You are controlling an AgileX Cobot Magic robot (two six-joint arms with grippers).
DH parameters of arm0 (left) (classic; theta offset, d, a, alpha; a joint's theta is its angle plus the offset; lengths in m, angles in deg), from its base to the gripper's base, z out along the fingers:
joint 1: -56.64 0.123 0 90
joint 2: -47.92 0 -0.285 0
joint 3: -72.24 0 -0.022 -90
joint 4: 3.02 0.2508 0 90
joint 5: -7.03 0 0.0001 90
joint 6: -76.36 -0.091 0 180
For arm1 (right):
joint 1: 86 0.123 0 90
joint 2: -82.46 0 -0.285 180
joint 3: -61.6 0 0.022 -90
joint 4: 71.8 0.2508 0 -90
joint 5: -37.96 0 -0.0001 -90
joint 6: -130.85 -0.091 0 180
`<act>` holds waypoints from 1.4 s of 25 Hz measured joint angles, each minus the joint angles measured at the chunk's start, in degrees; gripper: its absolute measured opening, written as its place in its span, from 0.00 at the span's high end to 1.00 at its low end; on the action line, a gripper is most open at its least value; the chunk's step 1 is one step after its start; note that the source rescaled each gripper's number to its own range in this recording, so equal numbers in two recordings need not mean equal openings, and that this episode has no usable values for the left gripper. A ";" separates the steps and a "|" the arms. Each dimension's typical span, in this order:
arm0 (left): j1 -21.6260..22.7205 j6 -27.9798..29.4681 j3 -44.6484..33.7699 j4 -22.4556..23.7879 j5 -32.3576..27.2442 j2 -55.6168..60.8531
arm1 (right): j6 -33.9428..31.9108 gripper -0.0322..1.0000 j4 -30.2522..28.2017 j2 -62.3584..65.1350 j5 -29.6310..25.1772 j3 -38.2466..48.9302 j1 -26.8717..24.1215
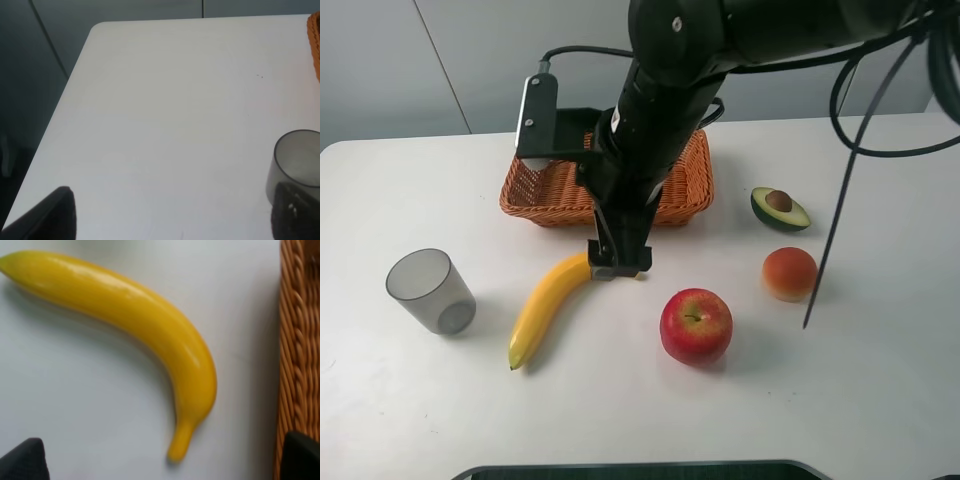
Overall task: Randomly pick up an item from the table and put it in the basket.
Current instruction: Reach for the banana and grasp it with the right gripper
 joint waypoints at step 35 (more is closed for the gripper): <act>0.00 0.00 0.00 0.00 0.00 0.00 | 11.24 0.00 1.57 -15.88 16.79 -1.37 3.37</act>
